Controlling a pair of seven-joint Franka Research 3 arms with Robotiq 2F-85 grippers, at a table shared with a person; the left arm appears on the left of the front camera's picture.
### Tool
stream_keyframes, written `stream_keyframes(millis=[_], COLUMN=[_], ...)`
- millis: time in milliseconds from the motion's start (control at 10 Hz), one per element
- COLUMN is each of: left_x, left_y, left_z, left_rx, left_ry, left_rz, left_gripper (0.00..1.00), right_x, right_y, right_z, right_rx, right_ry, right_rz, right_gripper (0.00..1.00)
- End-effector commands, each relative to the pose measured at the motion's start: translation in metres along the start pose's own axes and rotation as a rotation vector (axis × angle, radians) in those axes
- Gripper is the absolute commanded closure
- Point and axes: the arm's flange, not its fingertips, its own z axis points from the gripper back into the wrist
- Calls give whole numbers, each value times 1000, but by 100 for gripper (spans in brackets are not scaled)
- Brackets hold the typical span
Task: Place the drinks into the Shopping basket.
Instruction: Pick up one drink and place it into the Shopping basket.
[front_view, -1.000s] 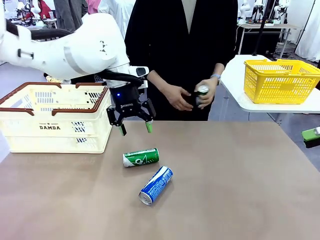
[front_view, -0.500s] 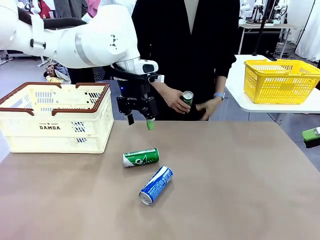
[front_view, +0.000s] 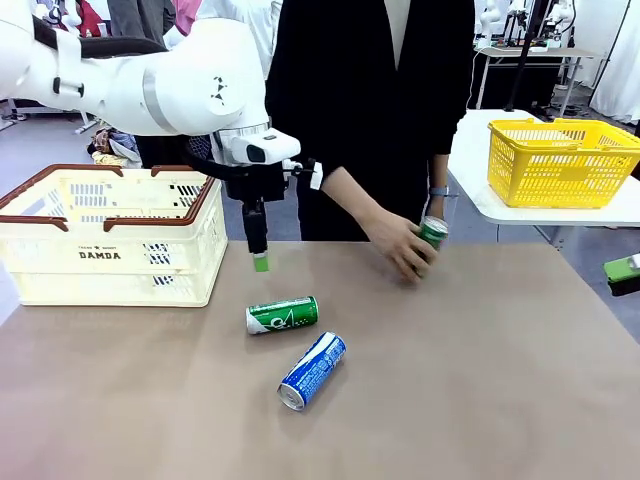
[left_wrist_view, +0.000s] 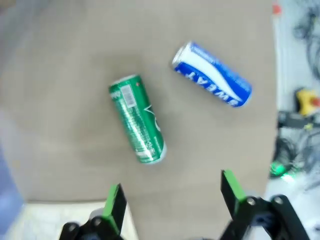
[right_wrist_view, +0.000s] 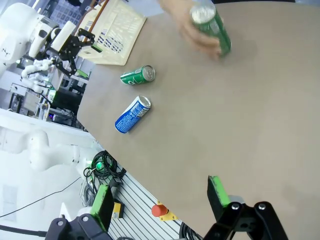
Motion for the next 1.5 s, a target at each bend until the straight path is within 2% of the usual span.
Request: stream_keyframes(millis=[0,100,200,300,500,700,800,900,1000,1100,1200,1300,1400], left_x=[-2,0,0,-14,-34,-43,-46,-51,-49,-50,-50,-48,-43], left_y=[1,0,-14,-28,-55,-68,-75,-79,-74,-69,-65,-62,-54], left_z=[1,0,2,8,14,2,-1,-6,-7,-8,-7,-9,-11], left_rx=[-7,0,-16,-54,-18,-30,-16,-14,-10,-18,-23,-19,12], left_ry=[-17,0,2,-67,-87,-66,-60,-62,-67,-89,-102,-104,-131], left_rz=[167,0,-80,-160,-253,-323,-373,-385,-392,-400,-400,-374,-291], left_gripper=[0,0,0,0,0,0,0,0,0,0,0,0,0], right_x=[1,1,1,1,1,0,7,6,-13,-38,-59,-71,-69], right_y=[2,2,2,2,2,0,15,35,48,50,49,48,47], right_z=[1,1,1,1,1,0,71,150,211,253,267,267,258], right_rx=[12,12,12,12,12,0,-155,-263,-413,-524,-567,-550,-608], right_ry=[-11,-11,-11,-11,-11,0,-128,-242,-244,-293,-283,-289,-327], right_rz=[6,6,6,6,6,0,69,47,1,-66,-85,-102,-153], right_gripper=[0,0,0,0,0,0,0,0,0,0,0,0,0])
